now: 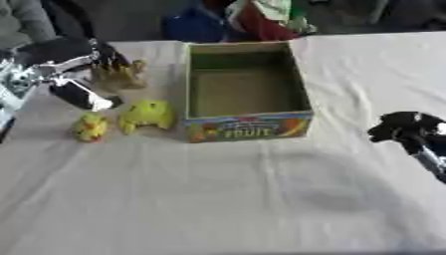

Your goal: Pick up objects on the table and place them in the box.

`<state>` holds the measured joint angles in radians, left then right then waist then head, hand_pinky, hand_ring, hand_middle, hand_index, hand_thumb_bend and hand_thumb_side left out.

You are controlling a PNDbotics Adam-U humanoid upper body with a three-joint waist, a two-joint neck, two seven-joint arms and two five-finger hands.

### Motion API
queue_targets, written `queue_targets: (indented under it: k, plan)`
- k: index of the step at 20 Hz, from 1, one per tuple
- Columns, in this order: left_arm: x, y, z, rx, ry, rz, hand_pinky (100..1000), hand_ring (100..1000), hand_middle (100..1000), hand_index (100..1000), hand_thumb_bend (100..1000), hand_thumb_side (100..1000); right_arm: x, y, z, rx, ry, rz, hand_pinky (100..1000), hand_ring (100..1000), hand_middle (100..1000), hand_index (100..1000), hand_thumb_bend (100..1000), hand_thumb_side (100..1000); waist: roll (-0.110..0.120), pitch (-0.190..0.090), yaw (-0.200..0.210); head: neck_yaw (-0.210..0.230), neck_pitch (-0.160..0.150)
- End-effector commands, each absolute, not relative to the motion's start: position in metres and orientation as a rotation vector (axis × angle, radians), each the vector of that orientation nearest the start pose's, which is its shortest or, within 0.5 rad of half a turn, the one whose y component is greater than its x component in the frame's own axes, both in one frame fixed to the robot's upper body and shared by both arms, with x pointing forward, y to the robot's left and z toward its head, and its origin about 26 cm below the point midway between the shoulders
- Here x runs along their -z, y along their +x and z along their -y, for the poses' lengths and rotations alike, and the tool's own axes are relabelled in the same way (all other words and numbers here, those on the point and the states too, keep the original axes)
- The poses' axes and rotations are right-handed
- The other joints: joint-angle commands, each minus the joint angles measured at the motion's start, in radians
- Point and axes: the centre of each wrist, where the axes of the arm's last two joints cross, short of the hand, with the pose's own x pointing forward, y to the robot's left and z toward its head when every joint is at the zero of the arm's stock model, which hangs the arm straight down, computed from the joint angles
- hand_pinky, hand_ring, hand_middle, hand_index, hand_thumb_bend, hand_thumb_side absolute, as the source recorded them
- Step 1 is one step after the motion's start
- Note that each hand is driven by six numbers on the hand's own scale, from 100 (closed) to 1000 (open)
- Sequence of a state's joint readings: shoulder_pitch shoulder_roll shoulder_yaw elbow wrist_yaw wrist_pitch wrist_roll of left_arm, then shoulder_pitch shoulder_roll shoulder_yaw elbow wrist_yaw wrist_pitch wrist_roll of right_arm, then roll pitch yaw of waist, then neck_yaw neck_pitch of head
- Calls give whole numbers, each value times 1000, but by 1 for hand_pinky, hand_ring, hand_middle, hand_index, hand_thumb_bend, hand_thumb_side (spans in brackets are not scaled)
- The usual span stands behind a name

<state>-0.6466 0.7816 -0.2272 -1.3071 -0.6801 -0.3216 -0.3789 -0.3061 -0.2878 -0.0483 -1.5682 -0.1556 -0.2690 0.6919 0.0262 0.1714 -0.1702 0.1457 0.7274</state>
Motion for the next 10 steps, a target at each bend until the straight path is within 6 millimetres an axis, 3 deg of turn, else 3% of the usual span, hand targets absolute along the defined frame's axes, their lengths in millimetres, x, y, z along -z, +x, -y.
queue_targets:
  k: [1,10]
  plan:
    - [-215,408,-363,1694,958,1434,679,640,633,834,401,317,-107,350,299,-903,330,1986,741,765,657,821,100,500,-1,-19,0,-1,-4]
    - [-196,421,-359,1700,966,1397,678,638,631,833,410,325,-107,350,298,-907,338,1985,741,765,657,821,100,498,-3,-19,-3,2,-5]
